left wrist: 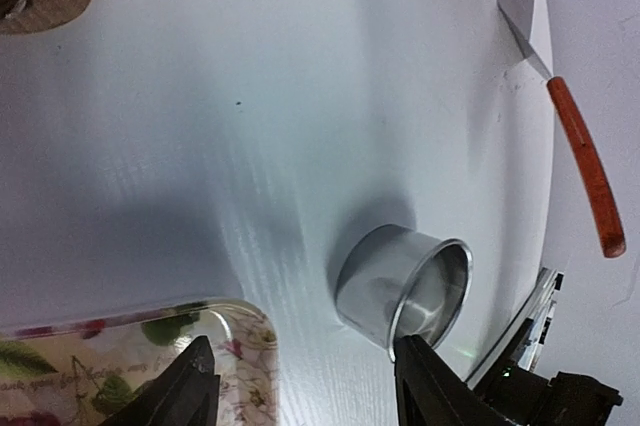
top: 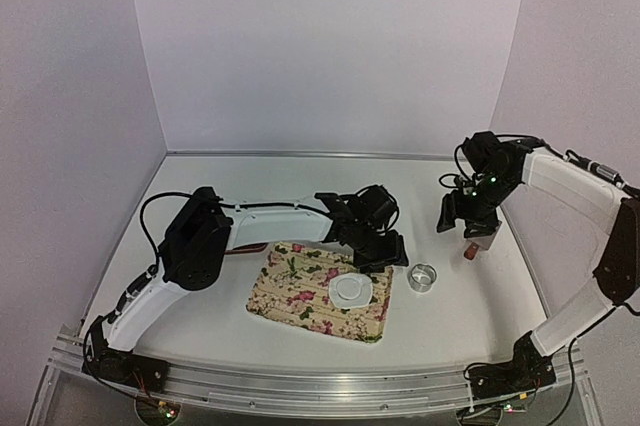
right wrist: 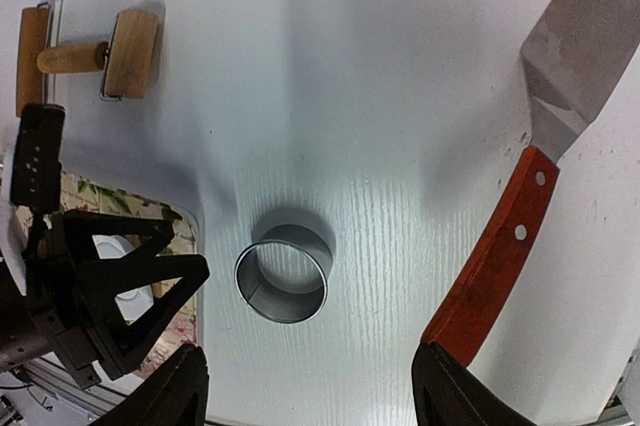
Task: Roll out the dumpling wrappers from the dough
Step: Pick up the dumpling mold from the center of the board, then place the dumpling mold on the dumpling wrapper.
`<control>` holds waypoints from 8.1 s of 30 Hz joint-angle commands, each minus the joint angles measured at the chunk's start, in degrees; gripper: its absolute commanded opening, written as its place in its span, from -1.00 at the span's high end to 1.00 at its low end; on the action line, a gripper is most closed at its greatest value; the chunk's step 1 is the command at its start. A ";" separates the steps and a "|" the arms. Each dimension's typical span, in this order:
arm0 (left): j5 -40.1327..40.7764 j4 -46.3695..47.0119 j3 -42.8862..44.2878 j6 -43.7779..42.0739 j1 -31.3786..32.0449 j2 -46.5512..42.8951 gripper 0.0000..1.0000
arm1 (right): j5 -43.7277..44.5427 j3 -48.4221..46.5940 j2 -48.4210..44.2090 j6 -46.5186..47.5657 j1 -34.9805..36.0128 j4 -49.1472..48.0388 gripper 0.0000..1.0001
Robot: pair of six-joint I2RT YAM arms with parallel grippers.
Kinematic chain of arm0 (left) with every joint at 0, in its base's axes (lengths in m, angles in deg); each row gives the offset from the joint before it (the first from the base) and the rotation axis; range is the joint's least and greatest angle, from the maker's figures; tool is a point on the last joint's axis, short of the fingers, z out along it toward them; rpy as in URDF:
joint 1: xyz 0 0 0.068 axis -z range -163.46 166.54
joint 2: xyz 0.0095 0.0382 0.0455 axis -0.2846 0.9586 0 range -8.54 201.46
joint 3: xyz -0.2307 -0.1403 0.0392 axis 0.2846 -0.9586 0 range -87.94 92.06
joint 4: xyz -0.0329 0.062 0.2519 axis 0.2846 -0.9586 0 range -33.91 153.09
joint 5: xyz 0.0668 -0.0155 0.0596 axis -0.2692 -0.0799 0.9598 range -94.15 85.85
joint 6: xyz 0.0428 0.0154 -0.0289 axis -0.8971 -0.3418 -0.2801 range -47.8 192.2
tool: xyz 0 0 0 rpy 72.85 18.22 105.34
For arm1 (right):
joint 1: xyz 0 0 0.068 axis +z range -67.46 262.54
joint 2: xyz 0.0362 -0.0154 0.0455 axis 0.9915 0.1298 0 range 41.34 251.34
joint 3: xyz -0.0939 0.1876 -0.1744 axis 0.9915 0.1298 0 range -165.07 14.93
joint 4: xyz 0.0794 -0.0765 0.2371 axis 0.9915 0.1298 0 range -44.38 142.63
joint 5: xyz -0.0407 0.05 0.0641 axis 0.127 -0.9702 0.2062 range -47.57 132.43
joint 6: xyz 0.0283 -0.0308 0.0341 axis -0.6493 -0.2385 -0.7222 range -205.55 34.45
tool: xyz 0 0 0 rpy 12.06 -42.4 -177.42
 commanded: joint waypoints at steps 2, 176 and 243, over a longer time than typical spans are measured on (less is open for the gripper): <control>2.31 1.64 2.24 1.21 0.48 -2.19 -0.21 | -6.22 4.60 -0.63 2.03 0.08 -1.27 -0.21; 8.02 7.80 -56.67 2.26 -11.30 -43.56 0.02 | 5.73 -39.62 46.92 -13.69 35.55 16.62 0.69; 1.83 28.70 -70.35 13.60 -5.26 -41.34 0.17 | -0.35 -11.50 50.04 -14.50 36.11 1.44 1.00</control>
